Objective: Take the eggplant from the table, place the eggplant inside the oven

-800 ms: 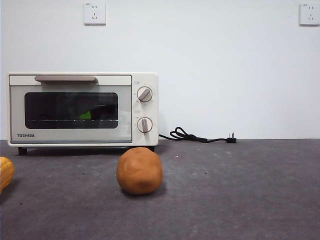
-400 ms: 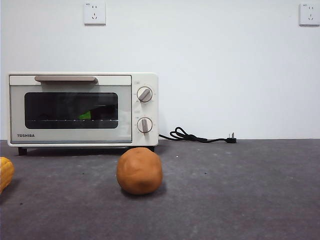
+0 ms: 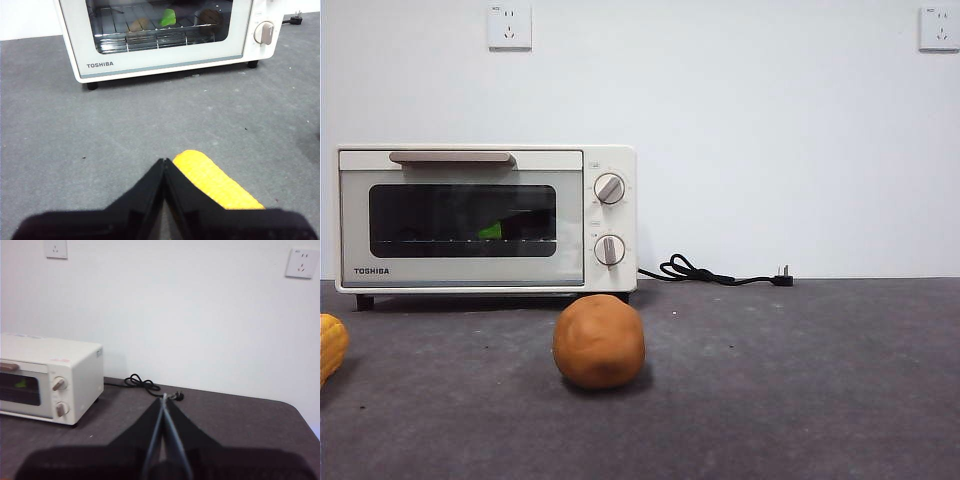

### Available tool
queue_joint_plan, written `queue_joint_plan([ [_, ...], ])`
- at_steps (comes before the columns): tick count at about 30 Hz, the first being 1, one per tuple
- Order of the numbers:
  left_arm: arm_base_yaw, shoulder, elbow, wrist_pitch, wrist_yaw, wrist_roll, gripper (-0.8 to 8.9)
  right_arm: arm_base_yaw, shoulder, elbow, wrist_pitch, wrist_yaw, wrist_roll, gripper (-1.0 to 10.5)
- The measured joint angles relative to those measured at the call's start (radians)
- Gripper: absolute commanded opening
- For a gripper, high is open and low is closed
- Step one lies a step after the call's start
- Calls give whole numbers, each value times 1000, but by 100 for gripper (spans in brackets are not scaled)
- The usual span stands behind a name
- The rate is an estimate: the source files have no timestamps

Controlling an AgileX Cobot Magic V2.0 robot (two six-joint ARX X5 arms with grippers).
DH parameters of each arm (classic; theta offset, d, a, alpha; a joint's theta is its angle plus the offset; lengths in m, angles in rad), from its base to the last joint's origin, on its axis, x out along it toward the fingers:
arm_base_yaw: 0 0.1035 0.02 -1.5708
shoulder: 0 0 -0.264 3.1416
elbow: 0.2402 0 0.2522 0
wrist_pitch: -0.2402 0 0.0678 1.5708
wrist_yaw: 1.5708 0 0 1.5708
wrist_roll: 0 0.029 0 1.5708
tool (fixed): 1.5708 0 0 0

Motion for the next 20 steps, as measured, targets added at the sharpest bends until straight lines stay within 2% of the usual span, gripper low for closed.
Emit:
queue_joint_plan([
  [6,0,0,0,0,0,-1,-4,-12,-66,-332,251,0,0,0],
  [9,0,0,0,0,0,-2,-4,-29,-90,-445,346,0,0,0],
  [14,0,0,0,0,0,-3,-4,-53,-115,-574,440,0,0,0],
  [20,0,0,0,0,0,-3,-4,-80,-132,-661,465,0,0,0],
])
